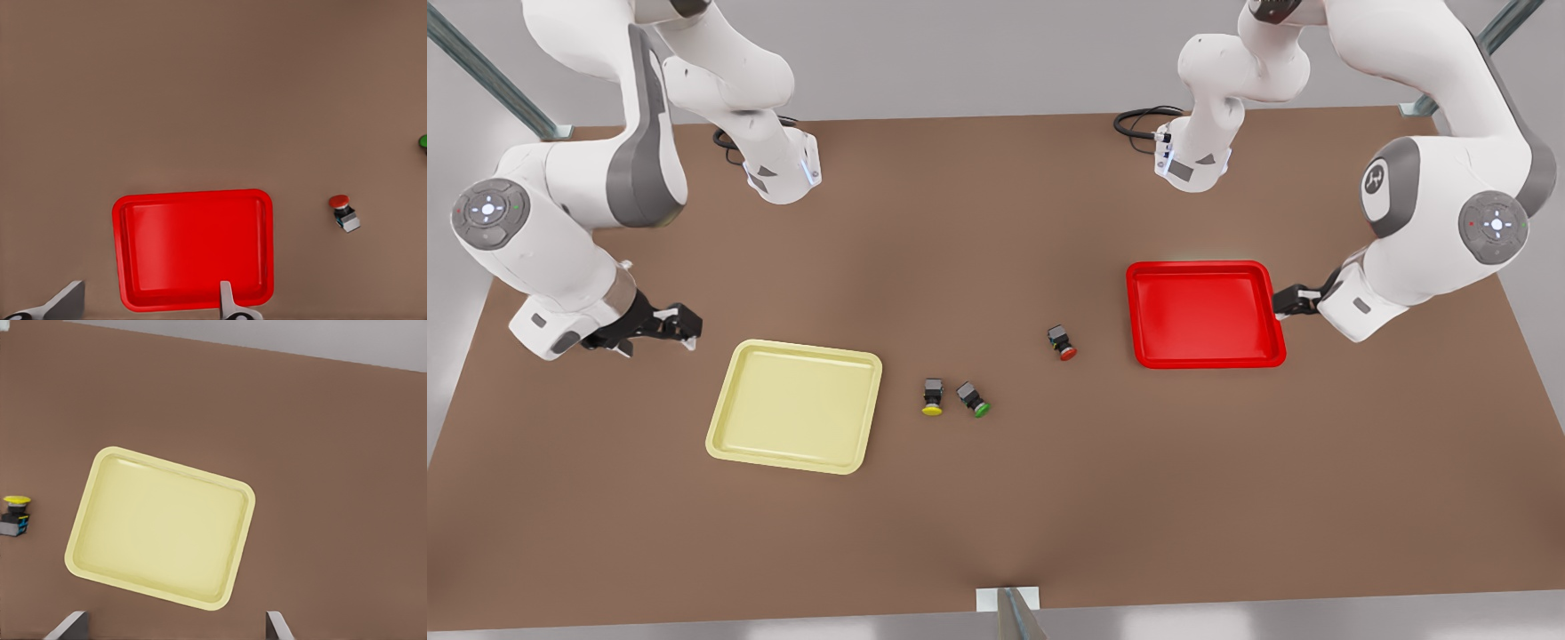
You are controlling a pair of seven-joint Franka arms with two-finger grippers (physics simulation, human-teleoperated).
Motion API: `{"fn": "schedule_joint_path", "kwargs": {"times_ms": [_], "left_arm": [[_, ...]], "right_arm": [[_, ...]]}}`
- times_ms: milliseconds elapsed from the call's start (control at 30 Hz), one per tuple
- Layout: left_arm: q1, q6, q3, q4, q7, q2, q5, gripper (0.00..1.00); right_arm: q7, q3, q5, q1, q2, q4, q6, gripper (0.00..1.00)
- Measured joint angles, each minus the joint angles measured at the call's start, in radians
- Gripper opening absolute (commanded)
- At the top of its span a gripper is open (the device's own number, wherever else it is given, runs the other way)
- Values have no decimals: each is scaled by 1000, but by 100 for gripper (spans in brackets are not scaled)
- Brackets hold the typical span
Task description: Place the switches on the corresponding trays according to their colors
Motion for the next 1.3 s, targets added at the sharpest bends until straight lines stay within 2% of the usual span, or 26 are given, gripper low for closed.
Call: {"fn": "schedule_joint_path", "kwargs": {"times_ms": [33,100,133,167,267,300,333,367,433,500,533,667,767,833,900,1033,1167,1233,1300], "left_arm": [[0,-3,0,0,-6,1,1,100],[-9,-130,-6,-12,-48,49,1,100],[-73,-104,-42,-15,-229,89,-1,100],[-102,-36,-111,-45,-355,109,-4,100],[-194,162,-148,-108,-635,152,-36,100],[-226,255,-149,-167,-752,150,-51,100],[-263,322,-149,-212,-847,152,-64,100],[-302,343,-150,-245,-872,164,-73,100],[-319,572,-190,-385,-863,161,-89,100],[-314,709,-195,-433,-858,186,-102,100],[-316,784,-196,-467,-857,190,-107,100],[-318,794,-222,-496,-838,232,-116,100],[-318,820,-223,-494,-849,262,-119,100],[-333,823,-222,-490,-857,288,-122,100],[-339,827,-222,-485,-857,308,-128,100],[-351,848,-222,-471,-865,345,-155,100],[-354,891,-222,-465,-866,370,-173,100],[-354,894,-222,-465,-865,374,-176,84],[-354,895,-222,-460,-864,381,-179,74]], "right_arm": [[0,0,1,-14,2,4,-19,100],[6,-1,3,-12,10,3,-18,100],[5,0,2,-2,40,3,-7,100],[11,17,3,-7,50,-1,-1,100],[19,59,-1,-5,56,-57,54,100],[40,78,-2,-7,57,-104,135,100],[171,127,-8,-19,70,-132,178,100],[229,164,-13,-3,110,-135,211,100],[333,254,-84,-29,200,-125,261,100],[384,300,-105,-11,273,-116,286,100],[412,294,-99,26,309,-108,285,100],[629,311,-103,109,387,-99,281,100],[858,390,-241,116,483,-97,316,100],[878,423,-268,113,566,-49,407,100],[957,448,-374,115,634,4,421,100],[1074,469,-424,149,678,12,483,100],[1030,468,-441,112,725,11,560,100],[1035,469,-441,112,736,14,578,100],[1030,472,-442,114,748,24,580,100]]}}
